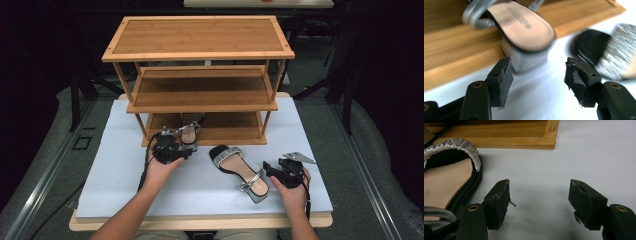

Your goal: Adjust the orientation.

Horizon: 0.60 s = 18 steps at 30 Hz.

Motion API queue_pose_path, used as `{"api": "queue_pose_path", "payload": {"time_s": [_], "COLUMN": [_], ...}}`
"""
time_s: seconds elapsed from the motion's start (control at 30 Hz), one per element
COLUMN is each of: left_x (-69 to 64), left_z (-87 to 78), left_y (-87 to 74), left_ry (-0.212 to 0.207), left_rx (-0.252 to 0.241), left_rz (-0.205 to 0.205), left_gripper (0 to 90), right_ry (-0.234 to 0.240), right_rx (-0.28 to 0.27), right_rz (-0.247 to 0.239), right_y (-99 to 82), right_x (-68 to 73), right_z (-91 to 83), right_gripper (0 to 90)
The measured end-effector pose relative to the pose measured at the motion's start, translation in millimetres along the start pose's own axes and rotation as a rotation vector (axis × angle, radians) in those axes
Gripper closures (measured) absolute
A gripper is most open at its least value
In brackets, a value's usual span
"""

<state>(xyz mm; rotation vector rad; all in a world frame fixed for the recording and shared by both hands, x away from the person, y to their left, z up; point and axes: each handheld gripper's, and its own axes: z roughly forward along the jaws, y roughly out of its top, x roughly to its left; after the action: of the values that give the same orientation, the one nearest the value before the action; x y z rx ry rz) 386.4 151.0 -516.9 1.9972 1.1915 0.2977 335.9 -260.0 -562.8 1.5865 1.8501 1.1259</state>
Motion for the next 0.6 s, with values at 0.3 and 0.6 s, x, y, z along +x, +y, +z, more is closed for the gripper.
{"api": "queue_pose_path", "payload": {"time_s": [0.3, 0.6], "left_x": [32.1, 58.6], "left_z": [-48.4, -58.2], "left_y": [-58.0, -79.4], "left_ry": [0.007, 0.041], "left_rx": [0.019, 0.047], "left_rz": [0.012, 0.019], "left_gripper": [39.1, 40.4], "right_ry": [-0.005, 0.032], "right_rx": [0.014, 0.094], "right_rz": [-0.015, -0.08], "right_y": [4.0, 26.8], "right_x": [4.9, 21.1], "right_z": [-6.1, -12.0], "right_gripper": [32.2, 31.4]}}
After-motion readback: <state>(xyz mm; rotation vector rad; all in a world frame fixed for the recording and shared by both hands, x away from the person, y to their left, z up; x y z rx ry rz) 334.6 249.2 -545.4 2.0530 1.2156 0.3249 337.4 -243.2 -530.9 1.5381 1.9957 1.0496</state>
